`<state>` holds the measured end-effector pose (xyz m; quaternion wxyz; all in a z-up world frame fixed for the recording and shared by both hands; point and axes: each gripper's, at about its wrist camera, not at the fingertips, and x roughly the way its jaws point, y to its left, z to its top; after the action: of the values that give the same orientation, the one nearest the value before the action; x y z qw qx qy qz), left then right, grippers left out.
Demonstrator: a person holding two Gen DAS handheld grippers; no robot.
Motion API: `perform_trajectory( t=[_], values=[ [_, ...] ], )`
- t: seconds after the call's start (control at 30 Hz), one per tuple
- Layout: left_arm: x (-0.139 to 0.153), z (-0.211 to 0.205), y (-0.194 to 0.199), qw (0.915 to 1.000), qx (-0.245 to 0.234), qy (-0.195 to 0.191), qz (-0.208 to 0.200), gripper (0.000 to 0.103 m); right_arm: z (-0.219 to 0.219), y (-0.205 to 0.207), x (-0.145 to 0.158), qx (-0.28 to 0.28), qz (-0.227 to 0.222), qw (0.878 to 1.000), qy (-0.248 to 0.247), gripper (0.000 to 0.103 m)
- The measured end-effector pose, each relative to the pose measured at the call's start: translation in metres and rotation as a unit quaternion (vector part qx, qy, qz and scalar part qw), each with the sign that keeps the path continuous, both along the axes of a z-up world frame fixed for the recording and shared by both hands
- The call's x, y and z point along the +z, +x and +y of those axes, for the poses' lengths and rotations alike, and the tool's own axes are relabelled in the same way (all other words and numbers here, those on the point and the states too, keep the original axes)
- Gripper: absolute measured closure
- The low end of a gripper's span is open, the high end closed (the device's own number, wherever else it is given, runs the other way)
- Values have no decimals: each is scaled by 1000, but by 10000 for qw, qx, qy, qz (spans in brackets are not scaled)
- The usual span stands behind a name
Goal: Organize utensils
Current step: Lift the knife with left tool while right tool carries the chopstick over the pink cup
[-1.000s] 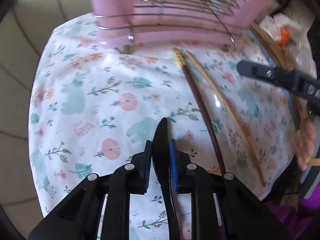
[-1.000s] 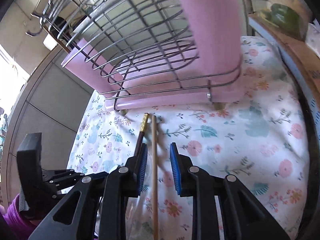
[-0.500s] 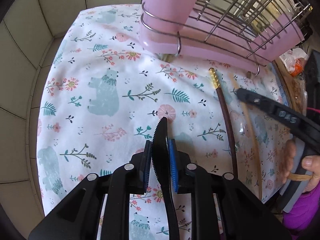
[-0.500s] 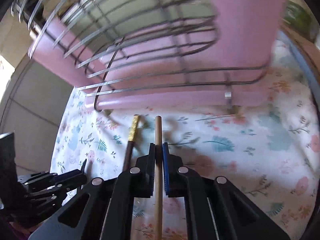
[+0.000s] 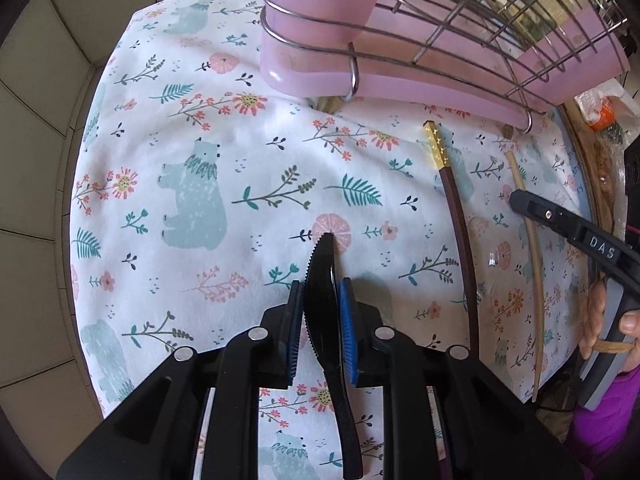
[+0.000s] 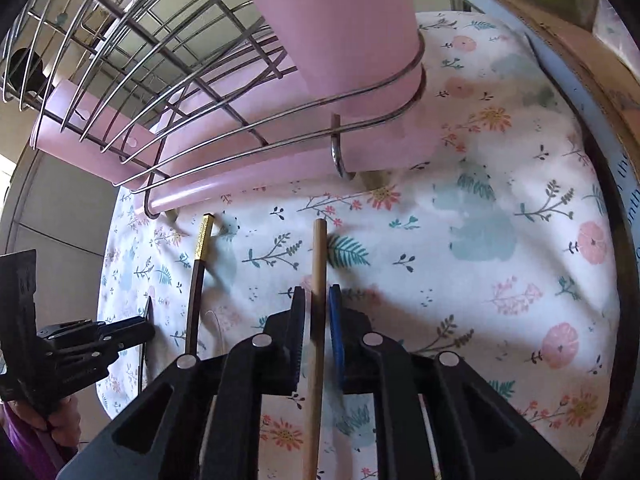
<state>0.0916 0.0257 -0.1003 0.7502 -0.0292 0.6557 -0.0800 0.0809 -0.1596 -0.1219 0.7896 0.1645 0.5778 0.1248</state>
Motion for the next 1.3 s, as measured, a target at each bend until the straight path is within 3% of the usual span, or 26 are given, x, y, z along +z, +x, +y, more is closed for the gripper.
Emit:
perform_trajectory(
  t=[0.23, 0.37, 0.5, 0.63, 0.8, 0.97, 1.13, 1.3],
  values=[
    [1, -6, 2, 9998, 68, 5, -183, 86, -14, 2, -3, -109, -37, 9996, 265, 96],
    [9, 1, -9, 9988, 246, -102, -411, 86, -26, -10, 8, -230, -342, 9985, 354, 97],
    [34, 6, -21, 9940, 370, -391, -952, 86, -37, -25, 36, -325, -911, 9943, 443, 97],
    [69, 12, -32, 9829, 435, -532, -1706, 86, -44, -42, 76, -406, -1640, 9848, 401, 96],
    [119, 19, -43, 9581, 643, -711, -2699, 86, -50, -57, 121, -604, -2399, 9682, 380, 97],
    [167, 28, -48, 9249, 804, -947, -3592, 86, -55, -69, 175, -732, -3254, 9421, 333, 96],
    [209, 29, -47, 8853, 985, -1080, -4415, 86, -65, -77, 246, -967, -4381, 8936, 120, 96],
    [246, 27, -36, 8428, 1166, -1168, -5122, 86, -63, -76, 292, -1172, -5266, 8416, -260, 97]
  ],
)
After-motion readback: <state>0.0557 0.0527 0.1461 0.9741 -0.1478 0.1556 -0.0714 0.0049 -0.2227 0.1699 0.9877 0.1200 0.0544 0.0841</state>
